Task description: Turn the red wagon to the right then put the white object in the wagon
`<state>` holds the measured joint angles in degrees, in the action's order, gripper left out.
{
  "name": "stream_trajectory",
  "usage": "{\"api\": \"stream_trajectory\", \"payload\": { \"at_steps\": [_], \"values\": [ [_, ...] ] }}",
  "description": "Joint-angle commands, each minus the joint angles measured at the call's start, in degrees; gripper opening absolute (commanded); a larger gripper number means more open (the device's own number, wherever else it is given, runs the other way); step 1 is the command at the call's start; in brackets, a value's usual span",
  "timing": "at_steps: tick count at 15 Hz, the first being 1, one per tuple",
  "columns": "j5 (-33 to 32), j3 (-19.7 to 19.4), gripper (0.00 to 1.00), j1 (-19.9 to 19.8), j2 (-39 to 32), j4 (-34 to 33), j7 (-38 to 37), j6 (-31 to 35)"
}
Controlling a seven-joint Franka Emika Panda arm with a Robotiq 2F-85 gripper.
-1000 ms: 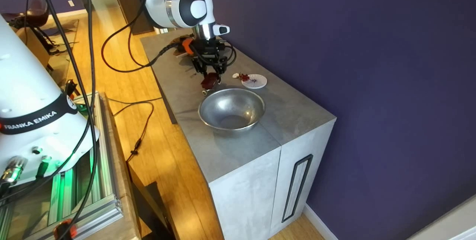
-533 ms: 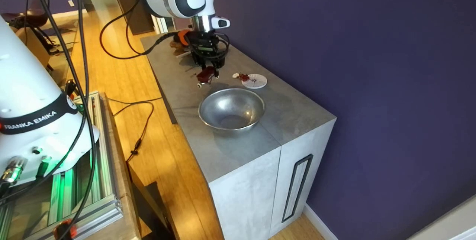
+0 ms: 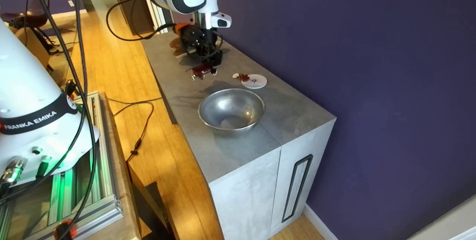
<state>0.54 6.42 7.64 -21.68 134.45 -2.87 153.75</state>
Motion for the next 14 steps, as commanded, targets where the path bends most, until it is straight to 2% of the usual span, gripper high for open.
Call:
{"api": "stream_trajectory", "payload": {
  "at_steps": [1,7,14],
  "values": [
    [2.23,-2.40,0.30,0.10,-0.27,-0.16,-6.99,1.84],
    [4.18,-6.41,0.30,0.76,-2.74,-1.28,-18.68,4.03],
    [6.47,-6.46,0.30,1.19,-4.03,-2.09,-23.04,3.80]
  ]
}}
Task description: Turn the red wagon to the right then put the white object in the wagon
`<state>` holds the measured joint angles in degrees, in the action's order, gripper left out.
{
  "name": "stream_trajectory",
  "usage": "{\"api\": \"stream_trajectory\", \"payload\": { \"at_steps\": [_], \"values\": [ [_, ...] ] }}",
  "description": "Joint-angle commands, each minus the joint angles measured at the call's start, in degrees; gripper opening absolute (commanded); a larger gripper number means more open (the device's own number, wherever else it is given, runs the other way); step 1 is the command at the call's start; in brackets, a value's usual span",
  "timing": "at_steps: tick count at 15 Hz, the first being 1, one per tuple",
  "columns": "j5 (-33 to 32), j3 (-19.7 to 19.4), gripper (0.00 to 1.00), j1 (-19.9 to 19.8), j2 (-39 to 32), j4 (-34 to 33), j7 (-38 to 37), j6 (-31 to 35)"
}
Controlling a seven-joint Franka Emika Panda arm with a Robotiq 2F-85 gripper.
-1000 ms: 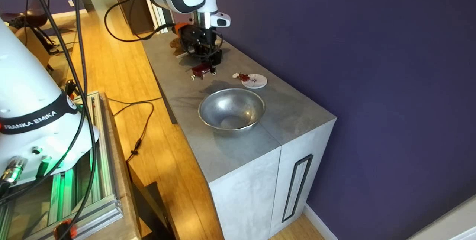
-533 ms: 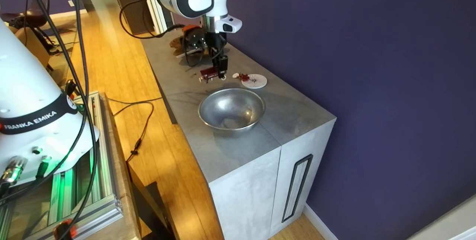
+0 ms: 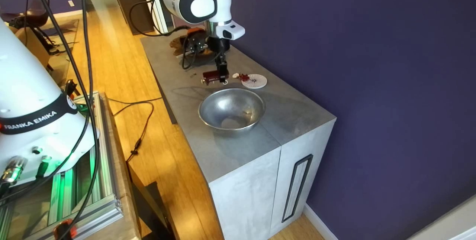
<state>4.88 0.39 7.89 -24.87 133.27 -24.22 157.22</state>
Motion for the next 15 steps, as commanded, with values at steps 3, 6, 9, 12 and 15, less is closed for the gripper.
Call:
{"api": "stream_trajectory", "payload": {
  "at_steps": [3,6,9,12,15],
  "values": [
    [1.99,-0.81,0.30,1.35,-1.31,-1.01,-2.85,0.85],
    [2.26,-0.85,0.30,1.42,-1.84,-1.12,-3.57,1.03],
    [2.91,-0.71,0.30,1.23,-2.26,-1.14,-3.70,1.62],
    [3.42,-0.74,0.30,1.27,-2.67,-1.34,-3.78,1.78],
    [3.42,-0.90,0.30,1.50,-2.75,-1.55,-3.96,1.52]
  ]
}}
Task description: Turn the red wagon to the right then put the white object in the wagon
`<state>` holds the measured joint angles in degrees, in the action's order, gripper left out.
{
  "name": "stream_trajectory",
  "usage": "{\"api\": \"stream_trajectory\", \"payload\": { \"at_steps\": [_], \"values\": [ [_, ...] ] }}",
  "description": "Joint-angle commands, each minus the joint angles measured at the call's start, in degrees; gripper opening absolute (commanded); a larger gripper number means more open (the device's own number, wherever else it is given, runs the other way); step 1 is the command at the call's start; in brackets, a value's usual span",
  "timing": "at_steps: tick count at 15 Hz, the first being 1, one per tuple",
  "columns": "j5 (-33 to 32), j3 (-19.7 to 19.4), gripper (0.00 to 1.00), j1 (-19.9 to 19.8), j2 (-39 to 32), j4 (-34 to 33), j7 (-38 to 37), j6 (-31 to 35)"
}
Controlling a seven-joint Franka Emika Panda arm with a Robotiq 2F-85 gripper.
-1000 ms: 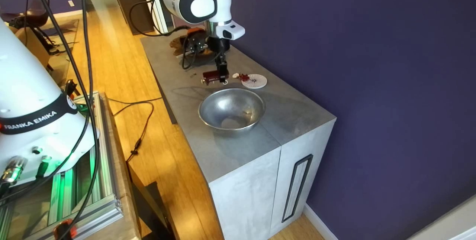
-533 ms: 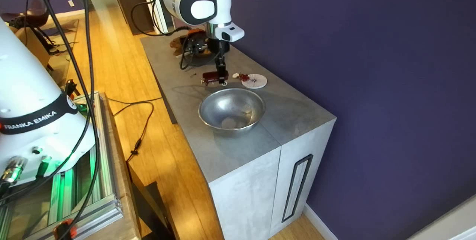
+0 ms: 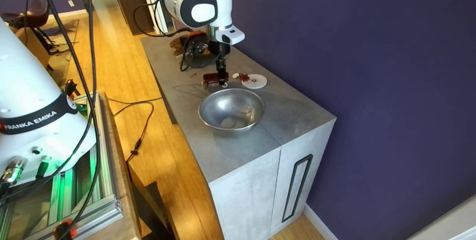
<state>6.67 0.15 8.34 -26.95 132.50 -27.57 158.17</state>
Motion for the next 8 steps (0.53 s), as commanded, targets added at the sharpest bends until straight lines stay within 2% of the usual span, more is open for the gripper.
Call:
{"api": "stream_trajectory", "payload": {
  "at_steps": [1,2,3,6,8],
  "values": [
    [1.60,-0.65,0.37,1.05,-0.66,-0.80,-0.52,0.50],
    [1.56,-0.60,0.80,1.04,-0.51,-0.76,-0.39,0.30],
    [1.45,-0.65,0.81,1.15,-0.24,-0.59,-0.42,0.24],
    [1.11,-0.97,0.98,1.67,0.74,0.10,-0.86,0.32],
    [0.62,-1.04,1.00,2.12,1.70,0.87,-0.58,0.58]
  ]
}}
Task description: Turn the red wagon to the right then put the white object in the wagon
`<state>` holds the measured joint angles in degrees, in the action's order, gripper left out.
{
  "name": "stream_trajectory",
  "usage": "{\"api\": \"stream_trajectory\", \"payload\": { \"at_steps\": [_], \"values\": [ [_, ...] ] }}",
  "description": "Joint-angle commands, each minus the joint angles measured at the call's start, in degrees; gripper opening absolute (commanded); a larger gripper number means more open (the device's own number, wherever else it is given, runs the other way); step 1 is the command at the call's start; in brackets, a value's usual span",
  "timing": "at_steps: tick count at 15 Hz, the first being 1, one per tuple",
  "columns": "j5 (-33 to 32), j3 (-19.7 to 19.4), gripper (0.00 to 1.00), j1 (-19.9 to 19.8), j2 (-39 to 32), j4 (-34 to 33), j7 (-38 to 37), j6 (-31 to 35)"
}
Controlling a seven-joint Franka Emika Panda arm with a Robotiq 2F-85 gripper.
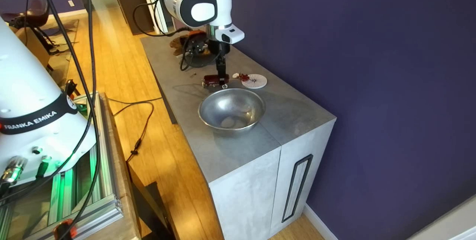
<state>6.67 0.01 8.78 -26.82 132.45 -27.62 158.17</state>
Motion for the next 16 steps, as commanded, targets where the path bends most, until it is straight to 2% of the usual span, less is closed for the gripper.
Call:
{"api": "stream_trajectory", "payload": {
  "at_steps": [1,5,8,9,16],
  "values": [
    [-0.14,-1.25,1.00,2.32,2.07,1.33,-0.57,0.67],
    [-4.45,-1.92,1.00,4.77,4.28,2.94,2.73,1.01],
    [-12.98,-5.69,1.00,9.28,6.08,4.46,1.58,1.02],
    [-15.12,-5.71,1.00,9.78,6.72,4.92,2.69,1.36],
    [-19.22,0.58,1.00,8.22,7.63,6.19,17.11,1.81]
  ]
}}
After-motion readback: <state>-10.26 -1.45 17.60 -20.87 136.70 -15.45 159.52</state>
